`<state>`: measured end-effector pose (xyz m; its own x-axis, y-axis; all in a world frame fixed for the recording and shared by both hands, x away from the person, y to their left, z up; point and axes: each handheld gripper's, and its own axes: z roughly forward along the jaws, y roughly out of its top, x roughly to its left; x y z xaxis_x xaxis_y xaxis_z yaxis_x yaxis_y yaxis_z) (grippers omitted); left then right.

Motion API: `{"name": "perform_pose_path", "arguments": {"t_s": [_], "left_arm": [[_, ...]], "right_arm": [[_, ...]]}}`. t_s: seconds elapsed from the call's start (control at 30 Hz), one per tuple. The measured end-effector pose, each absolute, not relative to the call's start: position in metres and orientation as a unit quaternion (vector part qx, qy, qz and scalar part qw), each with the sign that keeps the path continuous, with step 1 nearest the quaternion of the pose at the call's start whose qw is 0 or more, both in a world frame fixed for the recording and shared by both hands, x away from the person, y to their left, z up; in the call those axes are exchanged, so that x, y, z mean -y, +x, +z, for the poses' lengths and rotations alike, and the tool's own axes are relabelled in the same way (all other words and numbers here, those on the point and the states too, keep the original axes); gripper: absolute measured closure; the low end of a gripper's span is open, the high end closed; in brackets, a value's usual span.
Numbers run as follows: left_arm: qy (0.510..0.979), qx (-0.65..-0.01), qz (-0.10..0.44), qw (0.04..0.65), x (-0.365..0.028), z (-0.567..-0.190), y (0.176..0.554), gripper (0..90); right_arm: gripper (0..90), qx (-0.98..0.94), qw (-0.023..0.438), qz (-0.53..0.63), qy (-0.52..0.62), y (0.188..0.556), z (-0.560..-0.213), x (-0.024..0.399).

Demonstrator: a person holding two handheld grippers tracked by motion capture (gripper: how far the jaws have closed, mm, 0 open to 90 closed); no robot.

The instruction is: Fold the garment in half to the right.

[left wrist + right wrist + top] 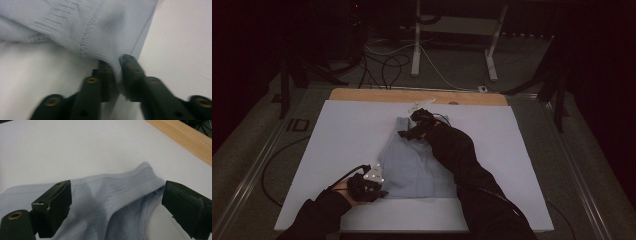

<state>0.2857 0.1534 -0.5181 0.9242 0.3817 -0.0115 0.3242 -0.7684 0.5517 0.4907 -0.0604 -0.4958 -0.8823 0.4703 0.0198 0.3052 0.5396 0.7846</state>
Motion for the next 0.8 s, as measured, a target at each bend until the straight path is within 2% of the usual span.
{"name": "perform_pose_path", "arguments": {"t_s": [0.07, 0.37, 0.67, 0.7, 0.77, 0.8], "left_arm": [[0.938, -0.192, 0.05, 0.286, -0.152, -0.517, 0.286, 86.1], [0.932, -0.197, 0.057, 0.299, -0.153, -0.511, 0.285, 87.0], [0.932, -0.197, 0.059, 0.299, -0.154, -0.511, 0.285, 87.0], [0.932, -0.197, 0.058, 0.298, -0.154, -0.511, 0.285, 87.0], [0.932, -0.198, 0.057, 0.298, -0.154, -0.511, 0.285, 87.0], [0.932, -0.199, 0.058, 0.298, -0.154, -0.511, 0.285, 87.0]], "right_arm": [[9.6, -0.87, 0.096, 0.428, 0.224, 0.494, -0.492, 0.057], [9.9, -0.859, 0.104, 0.432, 0.254, 0.515, -0.484, 0.042], [23.0, -0.854, 0.096, 0.391, 0.33, 0.532, -0.493, 0.03], [27.9, -0.855, 0.107, 0.38, 0.336, 0.533, -0.493, 0.026], [30.1, -0.855, 0.106, 0.375, 0.342, 0.534, -0.493, 0.024], [34.8, -0.858, 0.108, 0.362, 0.349, 0.536, -0.494, 0.019]]}}
